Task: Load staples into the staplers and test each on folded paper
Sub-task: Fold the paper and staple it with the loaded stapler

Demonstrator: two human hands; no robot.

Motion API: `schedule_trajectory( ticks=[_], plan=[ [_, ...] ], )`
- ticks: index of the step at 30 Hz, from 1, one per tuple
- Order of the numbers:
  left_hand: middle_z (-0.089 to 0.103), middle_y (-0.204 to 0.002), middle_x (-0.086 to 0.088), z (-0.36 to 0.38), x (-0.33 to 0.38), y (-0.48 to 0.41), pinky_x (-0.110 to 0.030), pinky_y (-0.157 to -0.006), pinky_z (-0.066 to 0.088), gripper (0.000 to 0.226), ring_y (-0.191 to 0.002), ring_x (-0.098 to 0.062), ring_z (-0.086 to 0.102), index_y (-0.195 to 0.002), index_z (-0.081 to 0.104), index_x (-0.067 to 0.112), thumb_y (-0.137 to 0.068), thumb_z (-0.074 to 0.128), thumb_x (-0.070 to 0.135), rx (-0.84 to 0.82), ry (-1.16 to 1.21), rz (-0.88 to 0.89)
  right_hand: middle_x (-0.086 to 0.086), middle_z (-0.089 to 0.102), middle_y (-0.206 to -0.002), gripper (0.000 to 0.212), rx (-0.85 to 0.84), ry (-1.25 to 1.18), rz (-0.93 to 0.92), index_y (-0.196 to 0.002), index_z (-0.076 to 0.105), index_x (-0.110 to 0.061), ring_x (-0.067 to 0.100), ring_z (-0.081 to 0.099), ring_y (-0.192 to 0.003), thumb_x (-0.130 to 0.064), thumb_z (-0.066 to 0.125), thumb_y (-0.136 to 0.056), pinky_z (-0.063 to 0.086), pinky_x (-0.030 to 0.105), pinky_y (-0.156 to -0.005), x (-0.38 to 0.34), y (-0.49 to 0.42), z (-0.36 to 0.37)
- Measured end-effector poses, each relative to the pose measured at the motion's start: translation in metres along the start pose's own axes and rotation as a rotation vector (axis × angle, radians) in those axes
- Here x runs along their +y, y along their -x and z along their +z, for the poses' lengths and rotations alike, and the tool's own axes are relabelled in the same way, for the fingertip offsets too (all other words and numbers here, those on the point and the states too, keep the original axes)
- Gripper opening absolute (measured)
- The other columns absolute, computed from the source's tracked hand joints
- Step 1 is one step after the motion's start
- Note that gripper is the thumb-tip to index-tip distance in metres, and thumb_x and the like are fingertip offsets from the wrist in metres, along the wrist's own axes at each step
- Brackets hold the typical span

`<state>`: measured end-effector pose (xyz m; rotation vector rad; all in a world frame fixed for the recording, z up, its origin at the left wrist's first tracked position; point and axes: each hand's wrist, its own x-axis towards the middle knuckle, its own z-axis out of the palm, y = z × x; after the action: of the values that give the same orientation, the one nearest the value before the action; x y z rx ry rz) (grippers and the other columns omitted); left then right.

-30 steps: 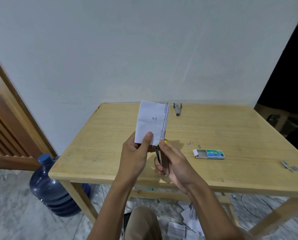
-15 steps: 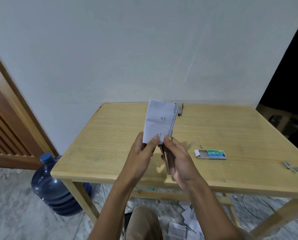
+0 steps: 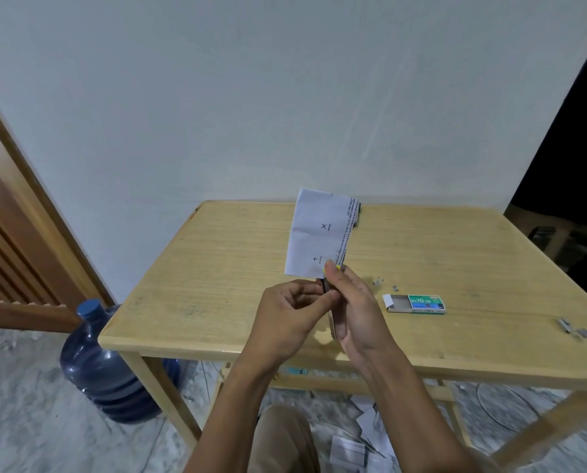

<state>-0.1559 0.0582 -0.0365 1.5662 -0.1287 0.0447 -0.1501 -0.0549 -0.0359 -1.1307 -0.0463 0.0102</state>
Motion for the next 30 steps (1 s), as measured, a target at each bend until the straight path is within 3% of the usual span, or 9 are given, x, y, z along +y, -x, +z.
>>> schedule_trajectory(
  ticks=[2,5,9,12,15,19,26,28,30],
  plan=[
    [0.076,-0.076,-0.011,0.0,-0.003,0.0,-0.014,-0.066,0.05,0.007,-0.07,-0.007,0.068,-0.084,0.074,0.005,-0.082,0.077,0.011,0.001,-0.021,0.014,-0.002,0.042,-0.059,0.037,0.002,-0.024,-0.004,-0.089,0.055,-0.012,0.003,0.033,-0.031,-0.041,0.072,-0.075,0.011,0.025,-0.035,-0.002,0.003,0.002],
    [0.076,-0.079,-0.013,-0.003,-0.007,0.0,-0.018,-0.071,0.051,0.011,-0.072,-0.009,0.068,-0.086,0.074,0.006,-0.083,0.078,0.016,-0.024,-0.039,0.01,0.002,0.045,-0.063,0.031,-0.038,-0.085,-0.015,-0.098,0.054,-0.007,0.002,0.044,-0.033,-0.028,0.065,-0.078,0.032,0.011,-0.033,-0.005,0.007,0.006],
    [0.076,-0.086,-0.012,-0.015,-0.007,-0.006,-0.028,-0.078,0.051,0.029,-0.078,-0.013,0.069,-0.091,0.074,0.01,-0.077,0.079,0.035,-0.093,-0.101,-0.037,0.0,0.052,-0.058,0.025,-0.074,-0.058,0.021,-0.086,0.054,-0.005,0.002,0.049,-0.04,-0.028,0.063,-0.083,0.04,0.011,-0.038,0.001,0.003,0.002],
    [0.073,-0.089,-0.004,-0.032,0.0,-0.014,-0.03,-0.074,0.049,0.046,-0.076,-0.019,0.066,-0.1,0.072,0.015,-0.071,0.068,0.051,-0.148,-0.008,-0.039,0.006,0.07,-0.082,0.036,-0.08,-0.023,0.056,-0.101,0.066,-0.005,0.012,0.063,-0.064,-0.035,0.065,-0.08,0.052,0.016,-0.056,0.002,0.004,0.0],
    [0.068,-0.077,0.0,-0.037,0.012,-0.019,-0.031,-0.067,0.047,0.031,-0.068,-0.015,0.059,-0.092,0.073,0.017,-0.086,0.064,0.046,-0.078,-0.095,0.055,0.0,0.068,-0.075,0.047,-0.068,0.033,0.081,-0.11,0.068,-0.004,0.01,0.06,-0.058,-0.042,0.067,-0.083,0.048,0.02,-0.055,0.002,0.002,0.002],
    [0.057,-0.063,-0.005,-0.035,0.012,-0.031,-0.032,-0.063,0.038,0.033,-0.061,-0.017,0.047,-0.078,0.067,0.004,-0.096,0.061,0.03,0.103,-0.145,0.078,0.0,0.053,-0.071,0.053,-0.134,0.088,0.152,-0.108,0.063,-0.013,0.01,0.029,-0.04,-0.06,0.049,-0.089,0.021,0.026,-0.048,0.001,0.002,0.002],
    [0.054,-0.068,-0.005,-0.053,-0.016,-0.076,-0.03,-0.06,0.038,0.039,-0.061,-0.022,0.047,-0.086,0.066,-0.006,-0.094,0.057,0.032,0.29,-0.23,-0.097,0.002,0.045,-0.069,0.034,-0.003,0.315,0.245,-0.092,0.052,-0.015,0.012,0.029,-0.038,-0.045,0.036,-0.099,0.014,0.033,-0.051,-0.003,-0.013,-0.023],
    [0.063,-0.073,-0.006,-0.068,-0.033,-0.097,-0.04,-0.069,0.05,0.048,-0.074,-0.033,0.06,-0.08,0.065,-0.004,-0.084,0.052,0.043,0.343,-0.384,-0.161,0.005,0.044,-0.072,0.038,0.049,0.581,0.216,-0.084,0.053,-0.017,0.013,0.034,-0.048,-0.05,0.04,-0.098,0.023,0.031,-0.054,-0.003,-0.018,-0.031],
    [0.066,-0.095,-0.01,-0.08,-0.048,-0.116,-0.045,-0.09,0.044,0.045,-0.102,-0.037,0.056,-0.08,0.066,0.006,-0.082,0.048,0.047,0.406,-0.654,-0.232,-0.001,0.05,-0.078,0.038,0.043,0.75,0.155,-0.091,0.053,-0.018,0.011,0.039,-0.059,-0.054,0.045,-0.096,0.031,0.028,-0.058,-0.001,-0.023,-0.037]
  ],
)
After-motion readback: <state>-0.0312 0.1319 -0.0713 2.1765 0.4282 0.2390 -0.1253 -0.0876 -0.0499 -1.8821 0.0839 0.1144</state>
